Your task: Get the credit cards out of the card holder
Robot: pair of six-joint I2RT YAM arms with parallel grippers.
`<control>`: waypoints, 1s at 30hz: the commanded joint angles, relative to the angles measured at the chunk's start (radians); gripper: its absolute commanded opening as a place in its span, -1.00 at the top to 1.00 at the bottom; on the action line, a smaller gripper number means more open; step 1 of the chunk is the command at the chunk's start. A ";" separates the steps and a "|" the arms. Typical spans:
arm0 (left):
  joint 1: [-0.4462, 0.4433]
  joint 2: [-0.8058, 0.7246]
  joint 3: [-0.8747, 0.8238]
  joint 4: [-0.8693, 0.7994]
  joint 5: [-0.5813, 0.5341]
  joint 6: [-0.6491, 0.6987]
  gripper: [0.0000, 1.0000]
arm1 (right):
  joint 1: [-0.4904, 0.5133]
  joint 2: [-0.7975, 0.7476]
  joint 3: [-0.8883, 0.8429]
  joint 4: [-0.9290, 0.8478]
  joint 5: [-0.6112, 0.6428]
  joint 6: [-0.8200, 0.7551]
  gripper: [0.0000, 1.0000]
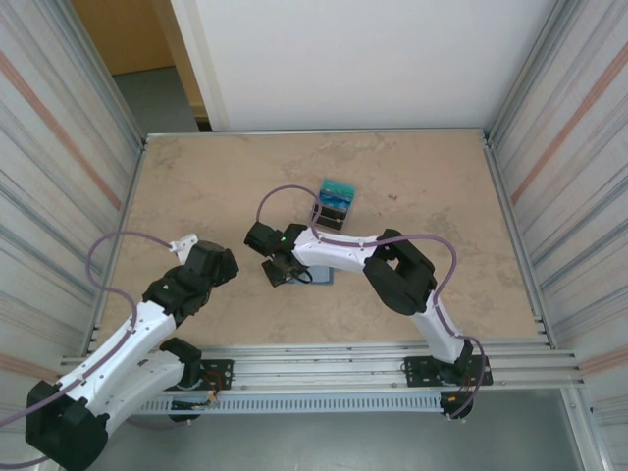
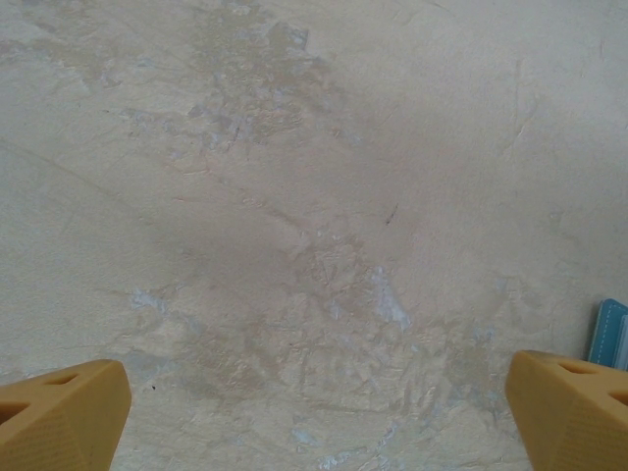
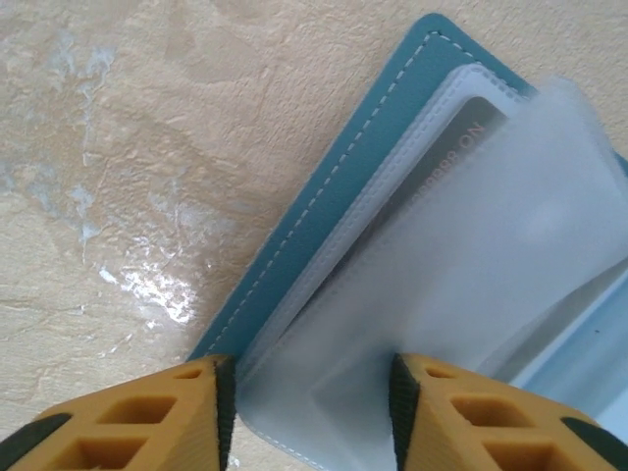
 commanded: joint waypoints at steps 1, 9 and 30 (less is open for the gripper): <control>0.007 -0.008 -0.006 -0.019 -0.011 -0.017 -0.97 | -0.011 -0.025 -0.044 -0.017 -0.004 0.031 0.15; 0.008 -0.013 0.000 -0.018 -0.006 -0.011 -0.97 | -0.010 -0.090 -0.085 -0.006 0.029 0.049 0.26; 0.007 -0.027 0.027 -0.014 0.009 0.005 -0.97 | -0.035 -0.202 -0.218 0.077 -0.012 0.057 0.20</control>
